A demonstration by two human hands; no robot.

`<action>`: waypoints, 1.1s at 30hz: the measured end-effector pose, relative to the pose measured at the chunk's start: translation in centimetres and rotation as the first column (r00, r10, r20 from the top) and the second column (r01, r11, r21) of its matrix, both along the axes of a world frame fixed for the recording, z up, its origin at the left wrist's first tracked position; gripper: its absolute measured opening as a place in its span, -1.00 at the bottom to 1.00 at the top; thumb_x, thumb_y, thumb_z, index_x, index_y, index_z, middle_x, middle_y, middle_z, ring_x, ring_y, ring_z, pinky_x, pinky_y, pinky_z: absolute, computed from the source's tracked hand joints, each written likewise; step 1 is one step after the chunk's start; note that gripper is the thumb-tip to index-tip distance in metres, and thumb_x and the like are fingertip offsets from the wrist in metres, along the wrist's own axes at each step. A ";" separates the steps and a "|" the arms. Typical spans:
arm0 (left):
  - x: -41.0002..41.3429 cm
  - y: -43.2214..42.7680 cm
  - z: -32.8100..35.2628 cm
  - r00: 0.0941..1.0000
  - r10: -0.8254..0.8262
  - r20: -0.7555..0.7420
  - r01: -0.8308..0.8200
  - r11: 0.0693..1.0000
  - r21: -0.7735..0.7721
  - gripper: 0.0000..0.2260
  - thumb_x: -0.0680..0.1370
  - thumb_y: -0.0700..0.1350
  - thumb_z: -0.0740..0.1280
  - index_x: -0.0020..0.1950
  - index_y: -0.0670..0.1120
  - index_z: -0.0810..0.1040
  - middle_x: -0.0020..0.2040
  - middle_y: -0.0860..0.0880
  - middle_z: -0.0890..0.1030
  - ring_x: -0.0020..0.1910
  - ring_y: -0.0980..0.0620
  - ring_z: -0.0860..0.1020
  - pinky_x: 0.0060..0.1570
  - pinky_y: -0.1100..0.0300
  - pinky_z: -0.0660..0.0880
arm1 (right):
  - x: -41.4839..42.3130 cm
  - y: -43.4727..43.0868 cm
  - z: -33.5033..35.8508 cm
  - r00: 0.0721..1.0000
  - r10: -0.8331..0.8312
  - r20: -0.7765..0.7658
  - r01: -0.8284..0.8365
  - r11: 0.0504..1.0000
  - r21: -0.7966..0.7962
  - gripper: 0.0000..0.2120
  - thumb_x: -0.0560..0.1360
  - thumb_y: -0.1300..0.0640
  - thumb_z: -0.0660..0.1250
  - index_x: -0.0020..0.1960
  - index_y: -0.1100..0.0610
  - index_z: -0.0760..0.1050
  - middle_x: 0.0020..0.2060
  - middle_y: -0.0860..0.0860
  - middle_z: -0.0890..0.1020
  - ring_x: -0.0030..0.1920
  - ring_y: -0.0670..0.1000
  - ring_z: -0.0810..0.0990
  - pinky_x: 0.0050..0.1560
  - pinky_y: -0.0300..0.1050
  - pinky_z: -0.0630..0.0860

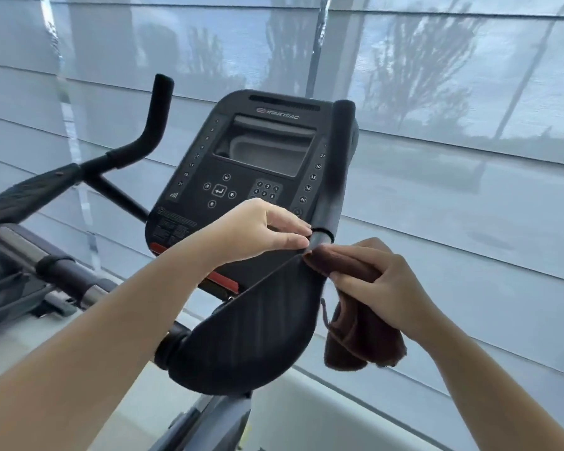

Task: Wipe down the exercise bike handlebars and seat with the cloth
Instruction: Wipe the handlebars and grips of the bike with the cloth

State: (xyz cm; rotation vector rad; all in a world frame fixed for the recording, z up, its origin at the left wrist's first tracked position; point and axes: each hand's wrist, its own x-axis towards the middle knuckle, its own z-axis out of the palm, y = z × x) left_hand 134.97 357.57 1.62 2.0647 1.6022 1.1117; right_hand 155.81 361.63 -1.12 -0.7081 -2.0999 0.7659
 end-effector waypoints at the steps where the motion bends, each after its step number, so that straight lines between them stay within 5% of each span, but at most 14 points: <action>1: 0.1 -1.2 -0.5 1.000 0.007 0.011 -0.007 1.000 0.003 -0.80 0.39 0.00 0.42 -0.01 0.03 0.65 0.04 0.16 0.63 0.03 0.35 0.52 0.06 0.48 0.35 | 0.0 -0.1 -0.1 1.000 0.004 -0.015 -0.004 1.000 0.017 -0.58 0.38 0.27 0.42 -0.06 -0.27 0.58 -0.08 0.01 0.52 -0.12 -0.28 0.54 -0.08 -0.56 0.36; 6: 0.4 -7.0 -3.1 0.996 0.066 0.067 -0.066 0.998 -0.006 -0.75 0.31 0.11 0.38 -0.04 0.13 0.64 0.01 0.25 0.62 0.05 0.32 0.52 0.04 0.48 0.39 | -0.5 -0.9 -1.1 0.995 -0.035 -0.089 0.045 0.993 0.109 -0.55 0.36 0.24 0.43 -0.04 -0.34 0.54 -0.10 -0.11 0.47 -0.04 -0.34 0.48 0.01 -0.60 0.28; 16: -0.2 -10.8 -7.2 0.973 0.198 0.117 -0.207 0.975 0.075 -0.67 0.40 -0.09 0.44 0.12 0.16 0.52 0.05 0.25 0.58 0.07 0.33 0.48 0.03 0.52 0.32 | -1.2 -4.2 -1.6 0.990 -0.139 -0.008 0.137 0.961 0.241 -0.57 0.31 0.10 0.42 -0.03 -0.42 0.48 -0.07 -0.15 0.40 -0.02 -0.40 0.44 -0.04 -0.69 0.22; 22: -1.3 -11.8 -8.1 0.988 0.156 -0.012 -0.151 0.968 0.200 -0.67 0.45 -0.11 0.40 0.21 0.00 0.52 0.09 0.16 0.57 0.10 0.30 0.46 0.08 0.46 0.35 | -2.4 -7.6 -1.3 0.973 -0.214 0.082 0.187 0.948 0.258 -0.58 0.31 0.07 0.42 -0.07 -0.44 0.43 -0.05 -0.09 0.40 -0.07 -0.18 0.52 -0.03 -0.62 0.29; 28: -4.2 -14.0 -8.7 0.980 0.128 -0.155 -0.078 0.954 0.290 -0.73 0.44 -0.08 0.38 0.11 -0.10 0.58 0.03 0.04 0.62 0.04 0.16 0.52 0.11 0.30 0.39 | -5.6 -11.9 -1.0 0.976 -0.146 0.159 0.116 0.976 0.184 -0.63 0.31 0.12 0.44 0.02 -0.25 0.57 -0.11 -0.13 0.45 -0.01 -0.24 0.46 0.00 -0.56 0.30; 33: -8.9 -15.4 -9.6 0.964 0.171 -0.203 -0.097 0.940 0.328 -0.74 0.42 -0.11 0.41 0.09 -0.13 0.59 0.09 -0.02 0.61 0.12 0.04 0.51 0.18 0.07 0.39 | -10.9 -14.7 -1.3 0.986 -0.150 0.077 0.139 0.981 0.132 -0.65 0.34 0.08 0.42 0.07 -0.24 0.56 -0.10 -0.11 0.46 -0.03 -0.22 0.48 0.02 -0.56 0.29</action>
